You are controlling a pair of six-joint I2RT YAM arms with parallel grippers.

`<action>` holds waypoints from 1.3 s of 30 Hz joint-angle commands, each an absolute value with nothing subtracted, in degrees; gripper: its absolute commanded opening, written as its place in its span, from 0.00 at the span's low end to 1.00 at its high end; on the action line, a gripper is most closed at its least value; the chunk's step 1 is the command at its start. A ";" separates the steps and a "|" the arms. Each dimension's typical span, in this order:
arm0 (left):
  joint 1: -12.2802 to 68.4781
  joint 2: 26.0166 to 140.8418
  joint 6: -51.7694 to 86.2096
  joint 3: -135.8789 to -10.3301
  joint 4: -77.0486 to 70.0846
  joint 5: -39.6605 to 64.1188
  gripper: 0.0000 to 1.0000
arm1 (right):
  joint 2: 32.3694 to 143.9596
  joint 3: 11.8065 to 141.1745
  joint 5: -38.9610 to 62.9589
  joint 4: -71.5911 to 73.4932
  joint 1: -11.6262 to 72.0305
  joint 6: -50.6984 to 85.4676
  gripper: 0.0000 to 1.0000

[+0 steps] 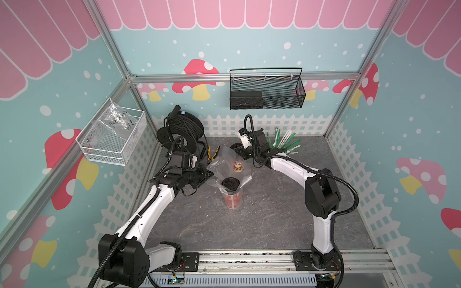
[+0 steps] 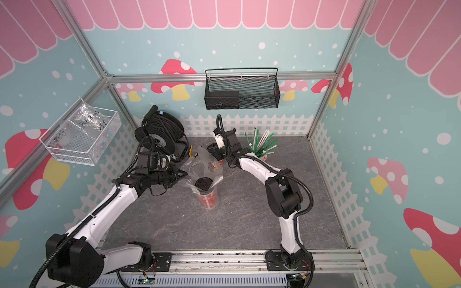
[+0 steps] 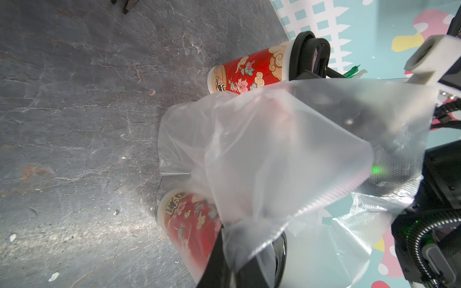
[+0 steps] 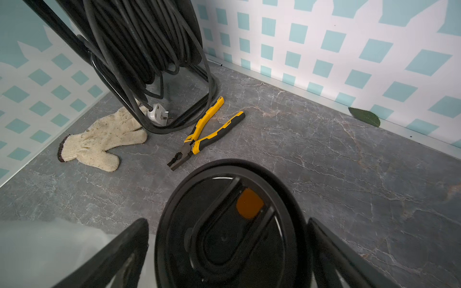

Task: Pack milk tea into plastic carrier bags
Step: Pick up the milk tea cup at the center of the board.

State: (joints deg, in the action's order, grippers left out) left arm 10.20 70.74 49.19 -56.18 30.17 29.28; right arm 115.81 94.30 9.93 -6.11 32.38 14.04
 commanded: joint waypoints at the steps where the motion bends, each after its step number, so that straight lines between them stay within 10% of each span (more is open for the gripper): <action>1: 9.67 70.95 48.37 -57.74 30.31 30.16 0.09 | 117.85 95.79 9.58 -6.37 32.87 13.01 1.00; 39: 9.13 72.60 50.09 -58.10 27.66 31.55 0.08 | 81.68 88.85 8.89 -5.39 41.90 6.36 0.81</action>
State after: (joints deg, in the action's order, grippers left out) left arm 9.47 72.23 49.39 -56.29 28.84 30.87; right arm 81.45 89.47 6.96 -5.93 40.56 8.16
